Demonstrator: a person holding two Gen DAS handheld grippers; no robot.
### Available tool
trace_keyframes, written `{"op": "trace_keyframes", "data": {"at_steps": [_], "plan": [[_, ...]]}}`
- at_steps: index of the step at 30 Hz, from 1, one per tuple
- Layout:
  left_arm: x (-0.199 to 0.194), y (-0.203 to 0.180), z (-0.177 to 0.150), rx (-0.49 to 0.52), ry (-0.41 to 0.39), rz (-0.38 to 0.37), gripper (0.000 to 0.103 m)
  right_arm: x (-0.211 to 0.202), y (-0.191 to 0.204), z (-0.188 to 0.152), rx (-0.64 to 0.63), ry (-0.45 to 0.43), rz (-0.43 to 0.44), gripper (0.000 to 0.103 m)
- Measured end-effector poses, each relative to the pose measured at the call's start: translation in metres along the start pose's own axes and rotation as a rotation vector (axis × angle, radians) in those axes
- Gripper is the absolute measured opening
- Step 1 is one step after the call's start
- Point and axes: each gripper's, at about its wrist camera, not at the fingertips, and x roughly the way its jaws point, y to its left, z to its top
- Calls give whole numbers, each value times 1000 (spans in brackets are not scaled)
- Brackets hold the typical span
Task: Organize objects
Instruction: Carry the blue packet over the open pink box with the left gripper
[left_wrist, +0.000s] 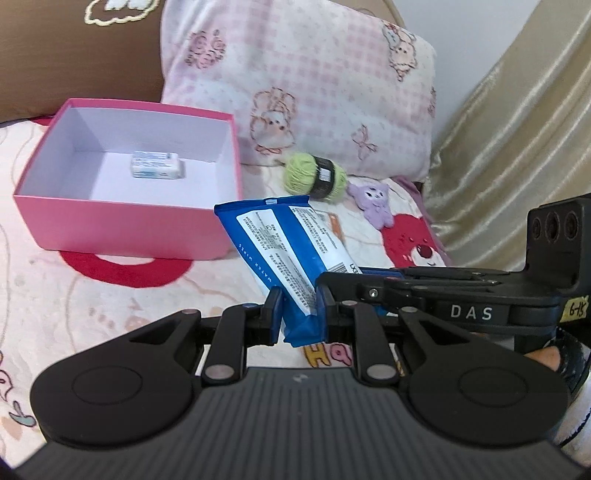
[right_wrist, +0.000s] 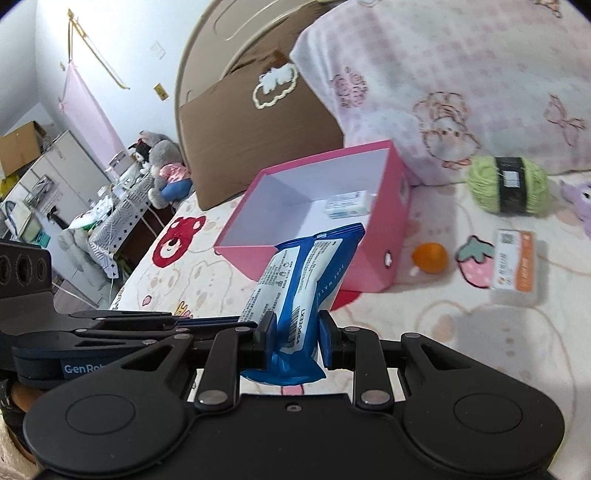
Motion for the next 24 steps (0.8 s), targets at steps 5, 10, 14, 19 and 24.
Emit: {"op": "trace_keyframes", "data": {"at_steps": [5,10,14,19,24], "plan": [[-4,18,14,-48,-21,16,17,18,4,20,-12,26,36,30],[2,34,30,-70,-53,41,16,42,5,46,-27,50,50,30],[12,50,48,-58,-40,71,16,67,0,64,-17,84,77,30],[31,70,73,-80,-7,80,17,95,-10,89,-27,142,87,30],[57,94,94,-145,46,80,17,121,-22,105,-10,181,68,30]]}}
